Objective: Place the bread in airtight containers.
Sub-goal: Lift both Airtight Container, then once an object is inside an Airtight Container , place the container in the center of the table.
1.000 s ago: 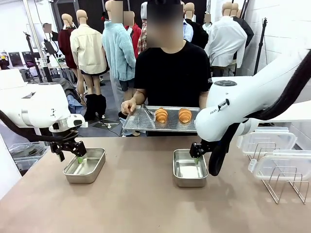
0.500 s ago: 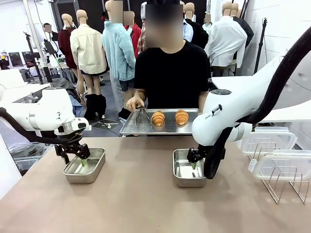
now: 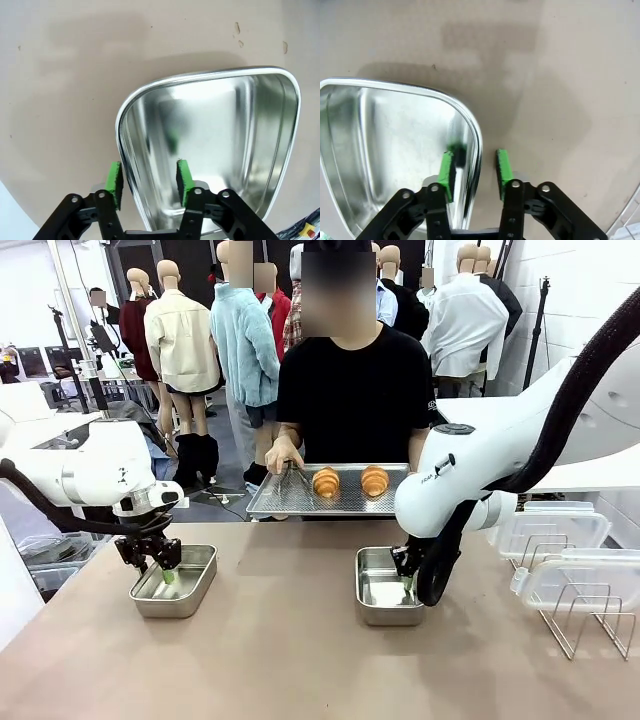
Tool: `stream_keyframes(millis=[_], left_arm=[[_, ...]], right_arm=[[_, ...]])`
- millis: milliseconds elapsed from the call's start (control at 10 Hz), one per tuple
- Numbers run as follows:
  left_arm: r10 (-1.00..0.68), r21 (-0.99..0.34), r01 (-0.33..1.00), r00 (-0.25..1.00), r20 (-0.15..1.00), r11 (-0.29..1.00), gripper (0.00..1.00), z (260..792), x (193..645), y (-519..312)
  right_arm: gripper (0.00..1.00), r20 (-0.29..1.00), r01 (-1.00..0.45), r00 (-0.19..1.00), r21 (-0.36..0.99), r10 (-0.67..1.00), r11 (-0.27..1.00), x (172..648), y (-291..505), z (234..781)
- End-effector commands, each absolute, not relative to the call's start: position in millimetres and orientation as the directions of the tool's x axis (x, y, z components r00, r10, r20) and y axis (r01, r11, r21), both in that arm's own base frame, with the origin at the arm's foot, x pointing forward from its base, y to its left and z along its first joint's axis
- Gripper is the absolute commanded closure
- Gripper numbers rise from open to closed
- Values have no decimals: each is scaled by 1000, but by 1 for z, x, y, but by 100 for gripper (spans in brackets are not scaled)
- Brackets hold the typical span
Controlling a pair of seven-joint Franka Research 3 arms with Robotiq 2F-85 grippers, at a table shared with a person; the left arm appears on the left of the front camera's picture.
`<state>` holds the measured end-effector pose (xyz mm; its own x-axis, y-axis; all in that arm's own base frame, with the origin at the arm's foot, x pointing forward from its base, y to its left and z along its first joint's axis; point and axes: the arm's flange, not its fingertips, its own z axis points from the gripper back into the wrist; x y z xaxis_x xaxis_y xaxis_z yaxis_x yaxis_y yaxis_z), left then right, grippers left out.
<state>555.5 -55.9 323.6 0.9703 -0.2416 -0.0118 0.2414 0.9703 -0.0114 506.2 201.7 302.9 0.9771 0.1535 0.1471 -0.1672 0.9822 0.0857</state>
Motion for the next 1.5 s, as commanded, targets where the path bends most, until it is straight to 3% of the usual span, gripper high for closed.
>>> stream_keyframes(millis=[0, 500, 700, 800, 1400], left_arm=[[-252, -24, 252, 968, -16, 968, 100, 331, 555, -52], [-271, -30, 271, 963, -9, 962, 100, 340, 549, -52], [-270, -56, 269, 963, -18, 962, 100, 339, 548, -53], [-256, -10, 256, 967, -8, 967, 100, 335, 553, -56], [-256, -10, 256, 967, -8, 967, 100, 335, 553, -56]], right_arm=[[100, 154, -139, 980, 97, 123, 985, 509, 205, 301], [100, 135, -103, 987, 83, 91, 991, 508, 204, 308], [100, -14, -112, 994, 46, 112, 993, 526, 211, 300], [100, 134, -130, 984, 89, 118, 988, 507, 201, 306], [100, 134, -130, 984, 89, 118, 988, 507, 201, 306]])
